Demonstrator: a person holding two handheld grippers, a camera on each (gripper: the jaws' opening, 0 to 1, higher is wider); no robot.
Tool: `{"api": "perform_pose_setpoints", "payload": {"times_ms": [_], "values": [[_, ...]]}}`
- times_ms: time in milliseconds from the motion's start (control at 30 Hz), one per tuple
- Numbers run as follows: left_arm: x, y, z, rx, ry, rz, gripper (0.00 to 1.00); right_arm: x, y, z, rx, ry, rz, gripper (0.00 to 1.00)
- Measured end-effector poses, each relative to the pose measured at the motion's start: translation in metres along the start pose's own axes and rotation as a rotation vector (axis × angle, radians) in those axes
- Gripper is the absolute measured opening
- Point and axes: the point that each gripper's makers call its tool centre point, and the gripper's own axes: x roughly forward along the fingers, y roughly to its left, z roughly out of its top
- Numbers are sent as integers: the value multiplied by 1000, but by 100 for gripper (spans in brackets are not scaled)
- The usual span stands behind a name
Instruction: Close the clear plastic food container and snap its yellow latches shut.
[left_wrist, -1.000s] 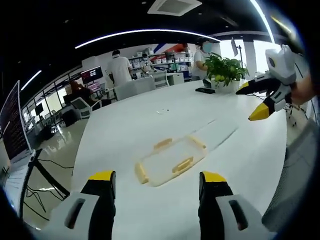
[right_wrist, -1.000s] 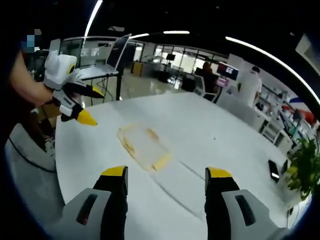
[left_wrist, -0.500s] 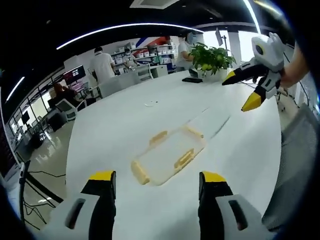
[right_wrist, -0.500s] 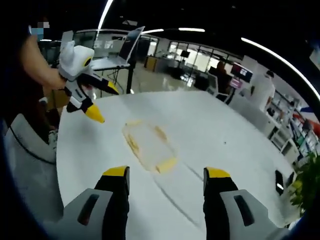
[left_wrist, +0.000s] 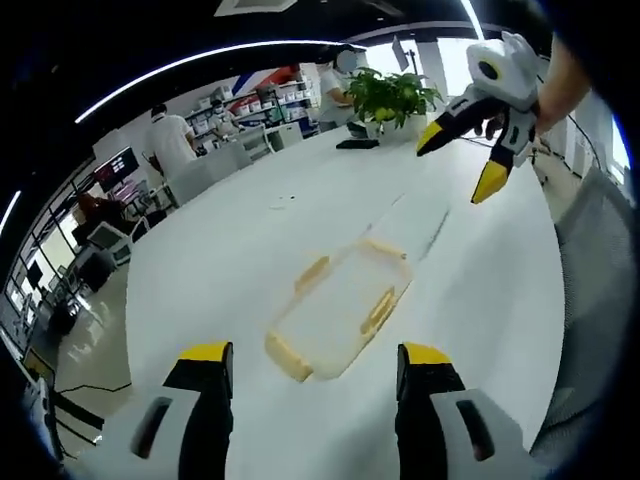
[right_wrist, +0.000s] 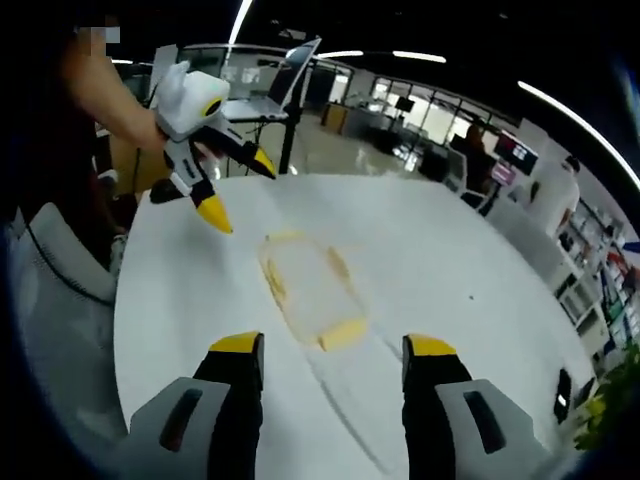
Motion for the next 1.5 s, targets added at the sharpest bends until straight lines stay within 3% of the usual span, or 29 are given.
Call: {"api": "perform_pose_setpoints", "payload": {"times_ms": [233,333,700,1167,1500], "values": [[7,5,-3,20,13,-36,62,9,3,1,-19,19,42,53],[11,7,-8,50,36,-67,62,15,3,-1,-52,57,73,53],[24,22,-6,69,58,-118,62,36,-6,9,-119,57,115,52],[35,19,-30,170,146,-287,59,53,-8,9,-173,84,184,50],[40,27,-23,247,152,-329,56,65,-8,11,-207,105,217,50]]}}
